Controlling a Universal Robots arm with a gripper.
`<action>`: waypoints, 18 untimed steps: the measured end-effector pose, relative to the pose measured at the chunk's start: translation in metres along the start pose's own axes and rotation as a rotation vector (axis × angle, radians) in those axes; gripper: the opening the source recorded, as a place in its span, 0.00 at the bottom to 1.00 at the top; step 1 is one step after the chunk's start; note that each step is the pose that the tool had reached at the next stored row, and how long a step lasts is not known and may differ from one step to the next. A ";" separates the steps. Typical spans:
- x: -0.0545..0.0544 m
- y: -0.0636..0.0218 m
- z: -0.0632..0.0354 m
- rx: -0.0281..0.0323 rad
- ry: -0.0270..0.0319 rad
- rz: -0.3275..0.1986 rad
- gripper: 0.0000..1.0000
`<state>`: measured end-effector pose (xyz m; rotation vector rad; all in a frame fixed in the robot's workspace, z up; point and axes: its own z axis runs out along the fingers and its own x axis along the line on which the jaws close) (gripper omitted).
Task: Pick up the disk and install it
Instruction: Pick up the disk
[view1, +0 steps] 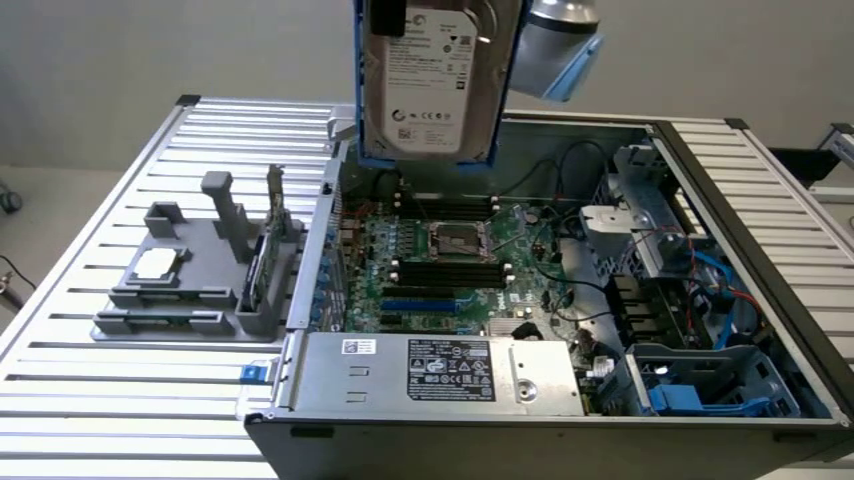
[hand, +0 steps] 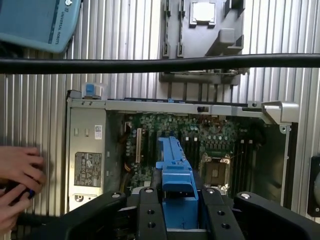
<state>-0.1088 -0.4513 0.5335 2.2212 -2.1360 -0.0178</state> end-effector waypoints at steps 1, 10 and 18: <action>0.002 -0.0035 -0.0006 -0.0006 0.0000 0.000 0.33; 0.027 -0.0203 -0.0010 -0.0010 -0.0001 0.000 0.33; 0.046 -0.0508 -0.0022 -0.0013 0.0000 0.000 0.33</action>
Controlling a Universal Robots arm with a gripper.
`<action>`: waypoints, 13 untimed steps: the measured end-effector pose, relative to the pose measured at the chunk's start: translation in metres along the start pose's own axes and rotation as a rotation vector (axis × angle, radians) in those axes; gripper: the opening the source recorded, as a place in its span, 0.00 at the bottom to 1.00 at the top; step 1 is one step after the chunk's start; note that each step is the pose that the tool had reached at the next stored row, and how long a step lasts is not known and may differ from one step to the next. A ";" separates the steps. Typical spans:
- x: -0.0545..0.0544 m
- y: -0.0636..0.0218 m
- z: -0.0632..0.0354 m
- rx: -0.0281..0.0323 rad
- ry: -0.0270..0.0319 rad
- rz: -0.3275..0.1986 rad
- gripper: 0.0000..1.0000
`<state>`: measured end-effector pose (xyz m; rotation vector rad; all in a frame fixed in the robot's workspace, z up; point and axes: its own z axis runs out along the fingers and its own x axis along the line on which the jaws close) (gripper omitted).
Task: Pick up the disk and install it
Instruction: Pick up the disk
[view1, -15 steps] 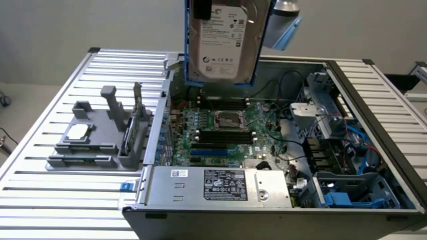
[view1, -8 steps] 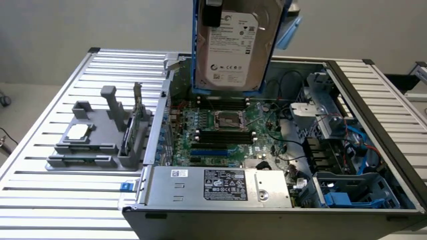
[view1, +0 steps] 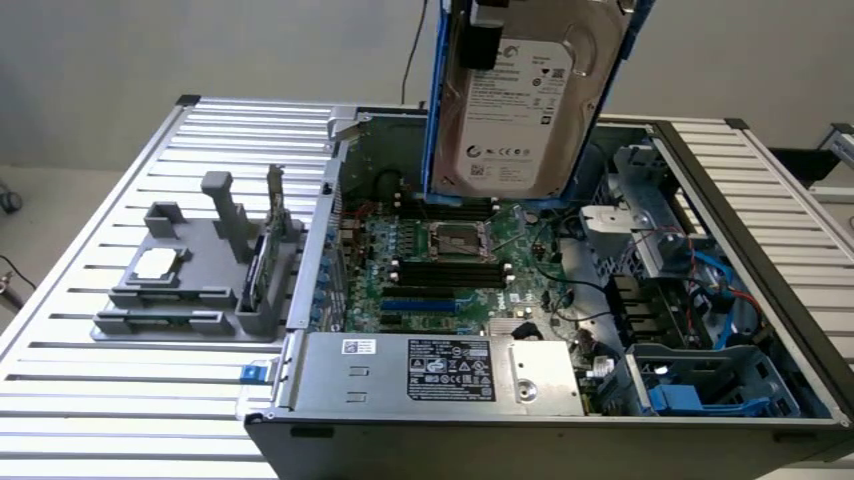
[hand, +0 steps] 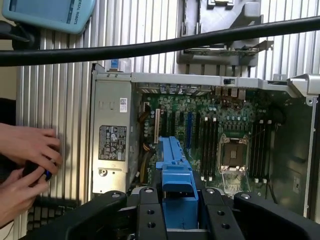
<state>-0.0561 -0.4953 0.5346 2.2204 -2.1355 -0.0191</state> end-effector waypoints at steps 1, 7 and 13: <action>0.002 -0.0042 -0.0002 0.0000 0.0000 0.000 0.33; 0.014 -0.0308 -0.0012 0.0000 0.0000 0.000 0.33; 0.025 -0.0570 -0.0022 0.0000 -0.0003 0.000 0.33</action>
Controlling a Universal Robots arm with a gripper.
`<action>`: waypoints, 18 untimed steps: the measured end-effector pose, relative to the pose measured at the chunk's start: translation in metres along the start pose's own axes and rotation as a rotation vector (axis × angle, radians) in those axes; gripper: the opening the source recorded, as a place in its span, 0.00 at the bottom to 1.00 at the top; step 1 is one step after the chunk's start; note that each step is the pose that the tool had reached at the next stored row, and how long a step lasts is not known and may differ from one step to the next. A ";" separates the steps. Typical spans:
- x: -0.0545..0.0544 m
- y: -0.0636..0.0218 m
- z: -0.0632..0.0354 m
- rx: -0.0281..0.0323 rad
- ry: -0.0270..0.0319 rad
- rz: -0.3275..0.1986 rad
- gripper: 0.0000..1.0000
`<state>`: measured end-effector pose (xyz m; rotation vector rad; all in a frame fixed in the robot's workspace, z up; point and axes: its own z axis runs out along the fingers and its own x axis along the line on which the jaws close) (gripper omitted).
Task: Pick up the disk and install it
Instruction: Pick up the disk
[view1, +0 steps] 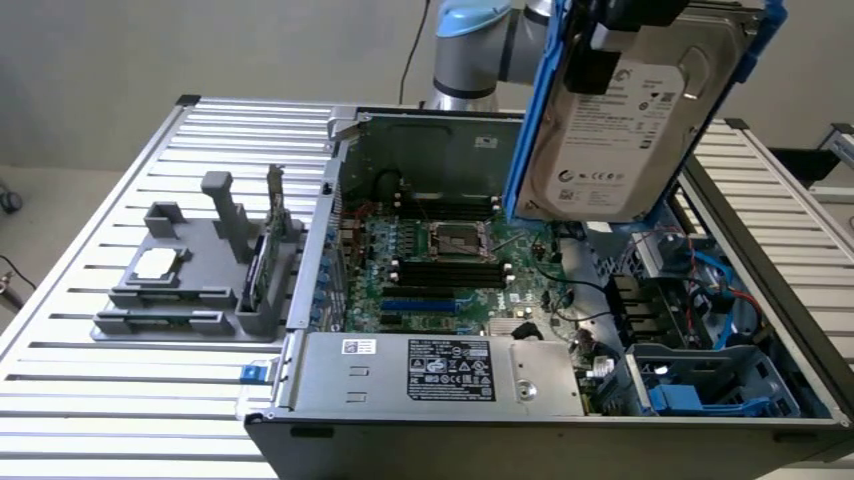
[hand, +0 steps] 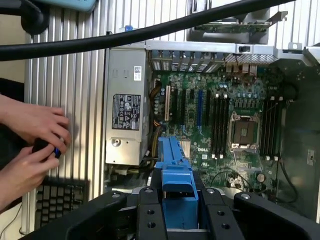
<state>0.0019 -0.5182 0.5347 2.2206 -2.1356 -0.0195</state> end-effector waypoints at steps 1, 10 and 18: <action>0.002 -0.0043 -0.0002 0.0000 -0.0001 0.000 0.33; 0.019 -0.0423 -0.0016 0.0000 -0.0009 0.000 0.33; 0.042 -0.0601 0.0000 0.0001 -0.0009 0.000 0.33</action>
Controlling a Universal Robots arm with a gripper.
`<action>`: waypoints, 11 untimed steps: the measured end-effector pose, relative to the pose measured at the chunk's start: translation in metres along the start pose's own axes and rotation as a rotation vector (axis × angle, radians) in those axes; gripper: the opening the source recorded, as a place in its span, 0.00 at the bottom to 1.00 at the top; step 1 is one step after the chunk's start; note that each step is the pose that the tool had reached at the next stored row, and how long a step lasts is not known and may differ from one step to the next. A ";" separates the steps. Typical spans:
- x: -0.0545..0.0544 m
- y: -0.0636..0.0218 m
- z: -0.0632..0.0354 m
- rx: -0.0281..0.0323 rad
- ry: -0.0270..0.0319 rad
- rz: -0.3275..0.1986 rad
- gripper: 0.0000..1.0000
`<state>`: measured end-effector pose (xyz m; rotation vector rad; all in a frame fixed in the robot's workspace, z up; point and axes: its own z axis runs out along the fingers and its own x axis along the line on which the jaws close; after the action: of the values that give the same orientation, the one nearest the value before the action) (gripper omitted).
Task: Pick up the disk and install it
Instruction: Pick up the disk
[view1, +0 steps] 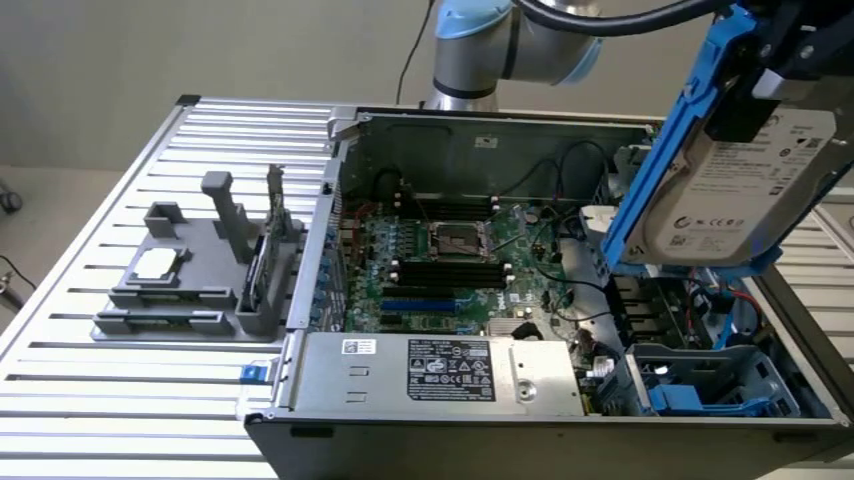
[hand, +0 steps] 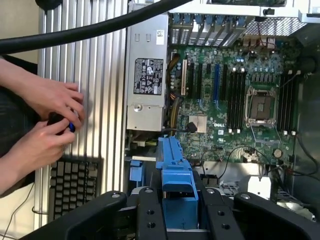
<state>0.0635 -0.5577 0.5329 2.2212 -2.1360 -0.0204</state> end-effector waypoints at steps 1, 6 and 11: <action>0.002 -0.0028 0.0005 0.0000 0.0000 0.000 0.33; 0.011 -0.0201 0.0036 -0.0001 0.0001 0.000 0.33; 0.023 -0.0322 0.0116 -0.0001 -0.0001 0.000 0.33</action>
<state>0.0959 -0.5795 0.5204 2.2212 -2.1361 -0.0206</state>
